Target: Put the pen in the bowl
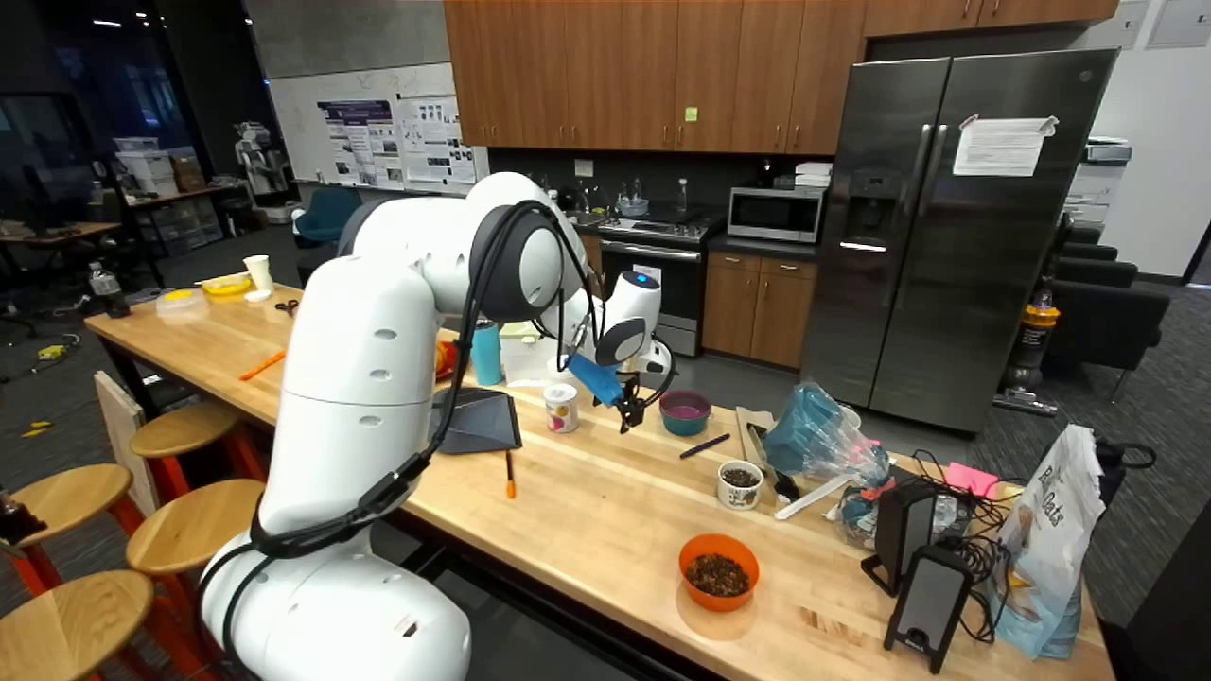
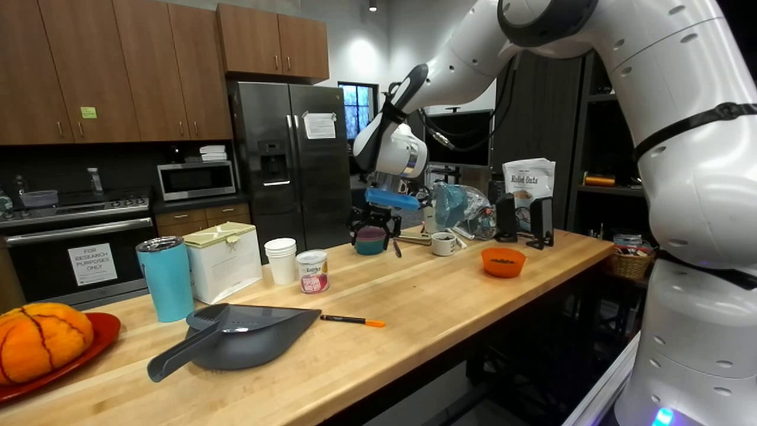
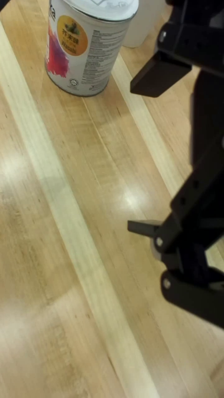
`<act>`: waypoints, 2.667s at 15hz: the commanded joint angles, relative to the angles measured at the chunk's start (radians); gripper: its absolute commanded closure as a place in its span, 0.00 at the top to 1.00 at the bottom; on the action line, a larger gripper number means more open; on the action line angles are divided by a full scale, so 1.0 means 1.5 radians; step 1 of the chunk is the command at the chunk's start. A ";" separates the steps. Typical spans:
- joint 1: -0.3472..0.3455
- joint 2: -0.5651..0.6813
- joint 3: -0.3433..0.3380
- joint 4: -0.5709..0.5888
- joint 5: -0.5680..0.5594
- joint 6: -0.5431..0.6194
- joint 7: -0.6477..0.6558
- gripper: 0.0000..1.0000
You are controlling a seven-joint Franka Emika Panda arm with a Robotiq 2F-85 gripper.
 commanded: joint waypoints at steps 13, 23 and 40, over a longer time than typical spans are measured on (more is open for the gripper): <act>-0.067 0.067 -0.029 0.096 -0.040 -0.080 -0.062 1.00; -0.070 0.131 -0.050 0.187 -0.095 -0.111 -0.050 1.00; -0.065 0.203 -0.058 0.248 -0.111 -0.101 -0.042 1.00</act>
